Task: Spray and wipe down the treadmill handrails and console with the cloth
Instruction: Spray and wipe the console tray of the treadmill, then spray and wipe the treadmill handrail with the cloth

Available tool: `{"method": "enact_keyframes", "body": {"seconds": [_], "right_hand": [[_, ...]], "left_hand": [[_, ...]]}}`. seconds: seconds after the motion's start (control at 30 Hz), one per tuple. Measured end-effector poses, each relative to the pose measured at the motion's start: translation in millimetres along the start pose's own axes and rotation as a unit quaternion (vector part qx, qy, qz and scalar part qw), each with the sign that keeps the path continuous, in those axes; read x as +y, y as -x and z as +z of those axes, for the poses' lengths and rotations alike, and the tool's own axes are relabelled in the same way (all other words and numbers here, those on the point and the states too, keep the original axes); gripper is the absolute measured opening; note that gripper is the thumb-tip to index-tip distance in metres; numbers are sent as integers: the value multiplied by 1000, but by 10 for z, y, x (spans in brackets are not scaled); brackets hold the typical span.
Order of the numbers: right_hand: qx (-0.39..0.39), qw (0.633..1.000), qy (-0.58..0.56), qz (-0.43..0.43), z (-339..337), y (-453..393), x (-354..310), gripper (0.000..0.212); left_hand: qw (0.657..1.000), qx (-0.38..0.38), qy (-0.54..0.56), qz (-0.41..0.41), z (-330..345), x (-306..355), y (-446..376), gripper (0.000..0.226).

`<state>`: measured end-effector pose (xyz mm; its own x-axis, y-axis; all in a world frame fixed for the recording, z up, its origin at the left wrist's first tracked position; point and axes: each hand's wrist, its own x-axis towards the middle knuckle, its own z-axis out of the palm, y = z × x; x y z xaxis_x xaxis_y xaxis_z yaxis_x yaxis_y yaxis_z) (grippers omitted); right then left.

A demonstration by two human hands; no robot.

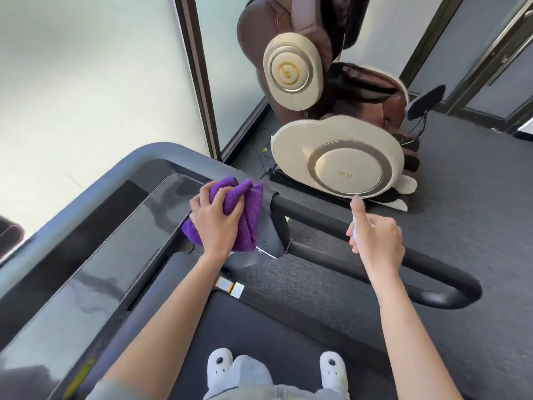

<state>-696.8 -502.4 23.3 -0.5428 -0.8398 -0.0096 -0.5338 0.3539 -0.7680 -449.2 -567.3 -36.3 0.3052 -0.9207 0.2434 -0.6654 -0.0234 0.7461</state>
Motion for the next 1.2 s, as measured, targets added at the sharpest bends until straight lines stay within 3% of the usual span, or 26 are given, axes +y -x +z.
{"method": "enact_keyframes", "body": {"seconds": [0.17,0.4,0.57,0.97,1.2], "right_hand": [[-97,992,18,-84,-186,-396,246,82],[-197,955,66,-214,-390,-1048,373,97],[-240,927,113,-265,-238,-1236,225,84],[-220,938,116,-240,6,-1169,119,70],[-142,962,106,-208,-310,-1236,360,71]], "left_hand": [[997,75,-14,-29,252,294,417,34],[969,195,-12,-152,466,750,1185,48],[955,230,-29,-183,382,910,1585,45],[942,256,-7,-216,232,793,1907,34],[951,230,-9,-205,229,779,1918,48]]}}
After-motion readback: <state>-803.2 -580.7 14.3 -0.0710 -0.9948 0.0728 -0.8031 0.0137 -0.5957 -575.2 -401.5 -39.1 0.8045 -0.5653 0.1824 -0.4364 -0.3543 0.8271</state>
